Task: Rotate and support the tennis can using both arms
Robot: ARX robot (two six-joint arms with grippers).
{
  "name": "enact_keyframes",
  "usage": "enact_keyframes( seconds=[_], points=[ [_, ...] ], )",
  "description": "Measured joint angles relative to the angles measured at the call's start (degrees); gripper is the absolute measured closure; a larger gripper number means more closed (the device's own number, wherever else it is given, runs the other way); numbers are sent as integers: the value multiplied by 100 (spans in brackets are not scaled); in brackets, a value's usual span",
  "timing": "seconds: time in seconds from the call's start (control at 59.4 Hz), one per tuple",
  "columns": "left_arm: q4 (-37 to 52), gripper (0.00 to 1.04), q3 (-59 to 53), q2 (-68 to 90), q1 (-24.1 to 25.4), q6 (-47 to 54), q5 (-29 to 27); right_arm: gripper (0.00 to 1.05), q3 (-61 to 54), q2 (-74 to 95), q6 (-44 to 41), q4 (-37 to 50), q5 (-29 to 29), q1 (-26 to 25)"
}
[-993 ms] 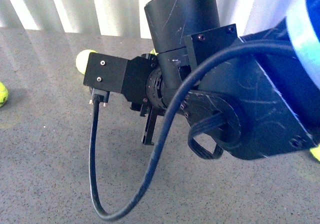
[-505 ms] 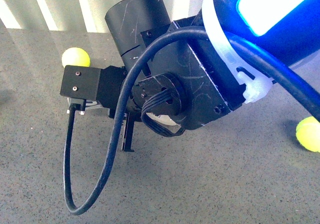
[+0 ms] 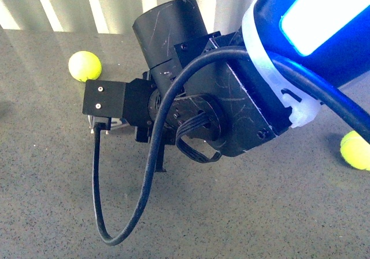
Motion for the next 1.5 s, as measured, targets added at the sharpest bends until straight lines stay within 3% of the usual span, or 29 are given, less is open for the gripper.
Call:
enact_keyframes(
  seconds=[0.438,0.673,0.842,0.926,1.094,1.296,1.364,1.498],
  points=[
    [0,7,0,0,0,0,0,5,-833,-555,20,345,-101,-221],
    [0,7,0,0,0,-2,0,7,-1871,-1410,234,782,-81,-599],
    [0,7,0,0,0,0,0,7,-2732,-2098,841,1403,55,-977],
    [0,7,0,0,0,0,0,7,-3067,-2321,1270,1888,448,-1276],
    [0,7,0,0,0,0,0,7,-3646,-2977,2146,2695,1917,-2251],
    [0,7,0,0,0,0,0,7,-4155,-4522,3324,2505,3331,-3440],
    [0,7,0,0,0,0,4,7,-4358,-5243,3473,2452,3421,-3453],
    [0,7,0,0,0,0,-2,7,-4664,-6623,3449,2435,3762,-2981]
  ],
)
